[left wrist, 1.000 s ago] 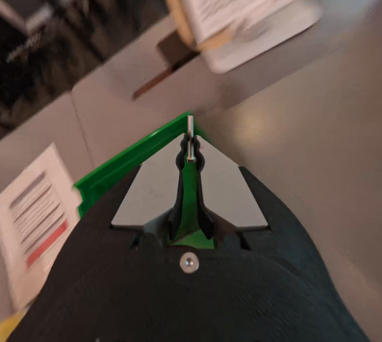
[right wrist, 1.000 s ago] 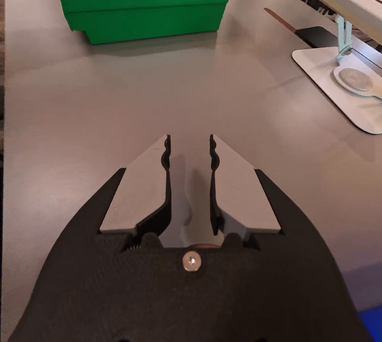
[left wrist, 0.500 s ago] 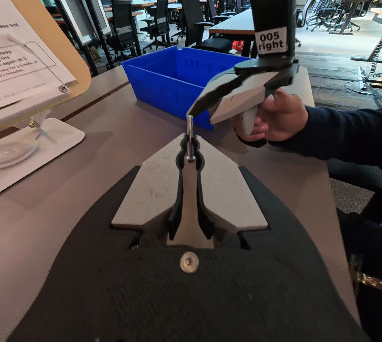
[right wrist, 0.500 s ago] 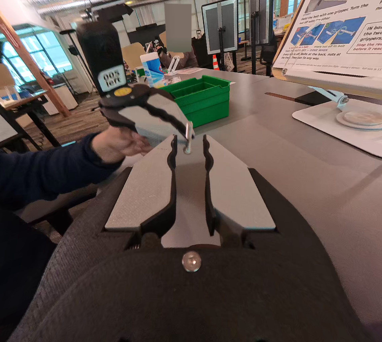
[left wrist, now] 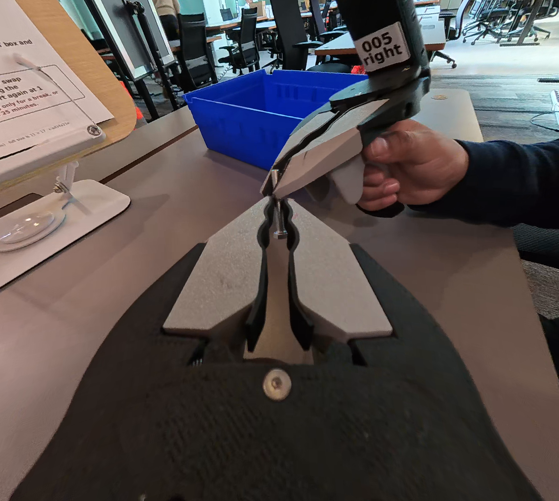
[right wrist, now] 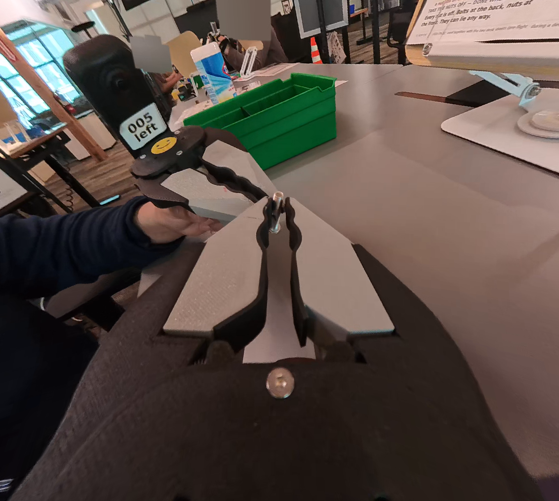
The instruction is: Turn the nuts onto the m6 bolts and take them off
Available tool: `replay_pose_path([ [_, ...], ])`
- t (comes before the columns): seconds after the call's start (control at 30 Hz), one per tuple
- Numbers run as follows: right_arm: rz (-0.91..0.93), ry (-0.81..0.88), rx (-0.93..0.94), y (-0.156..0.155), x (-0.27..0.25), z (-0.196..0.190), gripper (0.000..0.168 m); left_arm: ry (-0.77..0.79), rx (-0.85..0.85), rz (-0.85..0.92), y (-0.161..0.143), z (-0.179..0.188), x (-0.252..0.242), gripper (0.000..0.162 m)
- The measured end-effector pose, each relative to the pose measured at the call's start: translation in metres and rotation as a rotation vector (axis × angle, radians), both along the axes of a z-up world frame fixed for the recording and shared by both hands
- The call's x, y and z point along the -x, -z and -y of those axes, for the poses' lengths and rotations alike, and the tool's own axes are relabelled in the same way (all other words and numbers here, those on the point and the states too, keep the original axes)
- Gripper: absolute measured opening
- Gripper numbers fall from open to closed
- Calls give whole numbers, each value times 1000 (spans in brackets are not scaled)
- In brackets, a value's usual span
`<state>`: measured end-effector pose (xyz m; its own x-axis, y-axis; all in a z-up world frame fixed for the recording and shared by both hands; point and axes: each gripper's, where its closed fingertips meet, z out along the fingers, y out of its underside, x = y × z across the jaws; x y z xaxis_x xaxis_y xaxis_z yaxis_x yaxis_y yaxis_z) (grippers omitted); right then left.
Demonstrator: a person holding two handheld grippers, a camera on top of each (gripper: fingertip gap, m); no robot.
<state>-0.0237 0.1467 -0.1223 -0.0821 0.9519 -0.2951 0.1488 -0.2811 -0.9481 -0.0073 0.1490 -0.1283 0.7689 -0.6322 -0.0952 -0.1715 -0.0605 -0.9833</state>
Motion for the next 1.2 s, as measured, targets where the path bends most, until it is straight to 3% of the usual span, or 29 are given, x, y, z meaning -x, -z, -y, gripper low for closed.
replay_pose_path([
  [0.23,3,15,-5,1,0,-3,12,-11,-15,2,-1,0,1,4],
  [0.33,6,5,-4,2,0,-1,6,-27,-11,-8,1,-1,1,4],
  [0.53,87,90,-152,11,1,-7,4,-44,32,24,10,-6,3,4],
  [0.6,142,160,-214,19,0,-17,2,-70,71,-2,20,-10,7,8],
  [0.67,190,207,-239,27,-2,-27,2,-102,126,-36,33,-14,12,26],
  [0.77,261,232,-206,43,-3,-37,2,-128,201,-51,47,-19,18,32],
  [1.2,445,214,-201,83,-4,-40,2,-220,253,-39,54,-24,38,29],
])
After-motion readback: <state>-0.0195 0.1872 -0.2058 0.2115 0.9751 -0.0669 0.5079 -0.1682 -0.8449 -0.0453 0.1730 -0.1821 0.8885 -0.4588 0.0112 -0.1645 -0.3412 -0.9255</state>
